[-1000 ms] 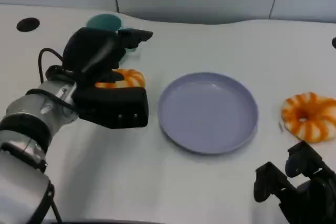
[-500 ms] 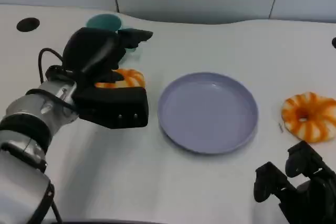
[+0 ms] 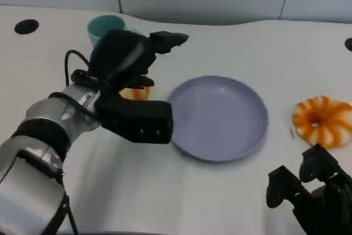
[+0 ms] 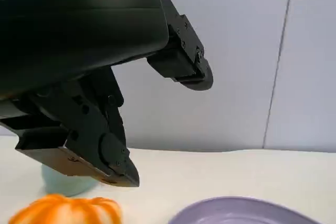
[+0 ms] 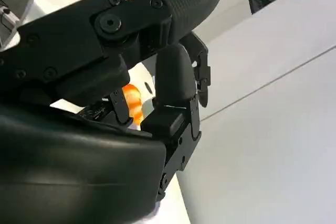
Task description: Grasp the bread from the table and place it into the plate.
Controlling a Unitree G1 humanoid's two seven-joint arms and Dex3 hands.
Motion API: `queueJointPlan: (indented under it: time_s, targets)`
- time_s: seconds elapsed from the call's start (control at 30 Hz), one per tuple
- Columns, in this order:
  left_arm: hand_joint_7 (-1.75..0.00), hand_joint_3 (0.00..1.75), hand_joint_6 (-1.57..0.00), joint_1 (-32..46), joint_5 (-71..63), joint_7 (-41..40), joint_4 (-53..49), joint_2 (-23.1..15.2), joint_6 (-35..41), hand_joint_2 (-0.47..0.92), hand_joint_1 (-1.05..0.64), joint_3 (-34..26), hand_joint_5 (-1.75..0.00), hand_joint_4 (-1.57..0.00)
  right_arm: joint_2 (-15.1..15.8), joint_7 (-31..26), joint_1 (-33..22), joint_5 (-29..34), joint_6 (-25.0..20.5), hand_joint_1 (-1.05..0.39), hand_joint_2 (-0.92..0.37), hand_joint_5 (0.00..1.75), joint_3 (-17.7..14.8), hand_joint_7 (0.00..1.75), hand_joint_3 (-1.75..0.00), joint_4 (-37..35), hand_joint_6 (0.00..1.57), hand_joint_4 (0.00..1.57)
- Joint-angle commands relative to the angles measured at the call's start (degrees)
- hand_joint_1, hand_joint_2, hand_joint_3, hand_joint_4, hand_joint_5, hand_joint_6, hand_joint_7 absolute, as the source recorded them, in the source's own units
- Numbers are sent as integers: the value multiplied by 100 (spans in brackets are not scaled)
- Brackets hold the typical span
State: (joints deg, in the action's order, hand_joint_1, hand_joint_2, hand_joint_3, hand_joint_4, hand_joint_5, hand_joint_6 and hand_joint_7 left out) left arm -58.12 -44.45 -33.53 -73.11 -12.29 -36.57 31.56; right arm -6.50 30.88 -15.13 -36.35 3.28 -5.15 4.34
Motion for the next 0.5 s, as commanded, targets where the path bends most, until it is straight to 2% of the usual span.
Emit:
queueJointPlan:
  time_s: [0.03,0.5]
  targets:
    - [-2,0,-143,-126,-17,-118,-11,-82,-11,58,19,18,-42,-134,17,40,0,-25,59,-45,-87,175,-68,175,-1,-30,63,76]
    - [-1,0,-143,-128,-15,-122,-15,-81,-12,58,19,23,-51,-129,15,44,2,-24,61,-45,-88,175,-71,175,0,-35,63,76]
